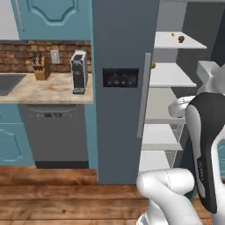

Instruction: Transport the chicken drumstick and squash to the fridge. Place the chicken drumstick on the rack containing meat and place the squash on the rack containing the vegetable, ensuring meats and vegetables are on different racks.

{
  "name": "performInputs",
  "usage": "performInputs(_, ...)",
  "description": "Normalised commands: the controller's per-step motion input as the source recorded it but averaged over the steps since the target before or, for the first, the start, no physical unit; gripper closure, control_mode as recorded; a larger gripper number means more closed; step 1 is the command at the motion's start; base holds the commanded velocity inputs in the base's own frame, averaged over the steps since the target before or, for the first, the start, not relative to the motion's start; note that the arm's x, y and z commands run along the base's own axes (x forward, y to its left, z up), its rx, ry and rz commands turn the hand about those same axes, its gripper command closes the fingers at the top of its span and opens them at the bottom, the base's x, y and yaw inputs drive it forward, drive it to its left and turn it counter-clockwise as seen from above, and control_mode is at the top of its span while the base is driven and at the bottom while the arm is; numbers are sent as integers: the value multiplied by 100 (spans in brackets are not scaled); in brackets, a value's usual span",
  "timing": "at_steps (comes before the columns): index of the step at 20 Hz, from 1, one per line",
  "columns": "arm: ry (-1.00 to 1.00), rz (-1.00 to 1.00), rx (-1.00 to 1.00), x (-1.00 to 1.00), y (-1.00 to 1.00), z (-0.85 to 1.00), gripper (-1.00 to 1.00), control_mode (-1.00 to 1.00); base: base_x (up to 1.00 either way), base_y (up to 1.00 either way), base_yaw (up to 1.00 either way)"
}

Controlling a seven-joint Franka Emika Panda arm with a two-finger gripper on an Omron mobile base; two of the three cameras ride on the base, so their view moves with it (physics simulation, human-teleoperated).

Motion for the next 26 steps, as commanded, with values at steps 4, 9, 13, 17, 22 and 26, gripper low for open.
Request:
performInputs(4,0,0,0,0,0,0,-100,100,-100,-54,41)
performInputs(9,0,0,0,0,0,0,-100,100,-100,36,-41)
performInputs(13,0,0,0,0,0,0,-100,100,-100,99,-53)
performInputs(17,0,0,0,0,0,0,-100,100,-100,45,-27)
performInputs(22,0,0,0,0,0,0,-100,100,-100,-3,-2)
performInputs(26,0,0,0,0,0,0,-100,100,-100,-30,0)
